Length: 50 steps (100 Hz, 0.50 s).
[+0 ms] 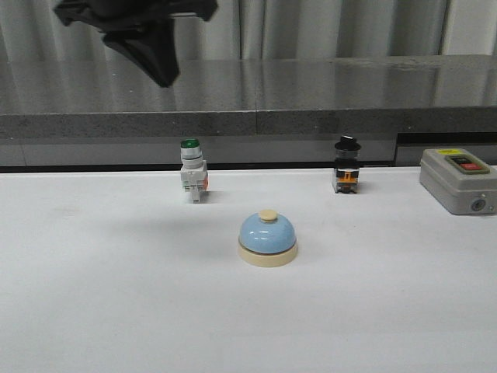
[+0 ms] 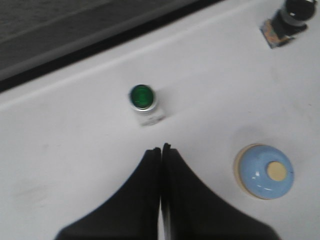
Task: Place and press bell with both arms
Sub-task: 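Raise the left gripper away from the bell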
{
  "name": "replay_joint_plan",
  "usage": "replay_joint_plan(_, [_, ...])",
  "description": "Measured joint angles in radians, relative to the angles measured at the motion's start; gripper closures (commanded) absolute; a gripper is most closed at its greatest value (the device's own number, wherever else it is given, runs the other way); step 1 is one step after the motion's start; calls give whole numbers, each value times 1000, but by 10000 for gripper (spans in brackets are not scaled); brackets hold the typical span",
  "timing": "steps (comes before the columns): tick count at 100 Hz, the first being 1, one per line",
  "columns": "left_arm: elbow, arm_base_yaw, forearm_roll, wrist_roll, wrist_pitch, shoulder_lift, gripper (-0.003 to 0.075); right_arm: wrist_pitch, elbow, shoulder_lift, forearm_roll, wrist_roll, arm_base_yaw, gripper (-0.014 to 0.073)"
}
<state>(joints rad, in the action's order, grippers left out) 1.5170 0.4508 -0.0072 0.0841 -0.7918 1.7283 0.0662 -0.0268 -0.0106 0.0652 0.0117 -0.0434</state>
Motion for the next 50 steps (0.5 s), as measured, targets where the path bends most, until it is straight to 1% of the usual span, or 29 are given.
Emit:
replay_joint_plan(11, [-40, -82, -2, 9, -2, -51, 741, 0, 0, 0, 0, 0, 0, 654])
replay_joint_plan(25, [-130, -181, -2, 18, 10, -133, 741, 0, 0, 0, 0, 0, 0, 654])
replay_joint_plan(39, [-253, -266, -9, 20, 55, -237, 741, 0, 0, 0, 0, 0, 0, 654])
replay_joint_plan(50, [-370, -306, -18, 20, 96, -331, 741, 0, 0, 0, 0, 0, 0, 654])
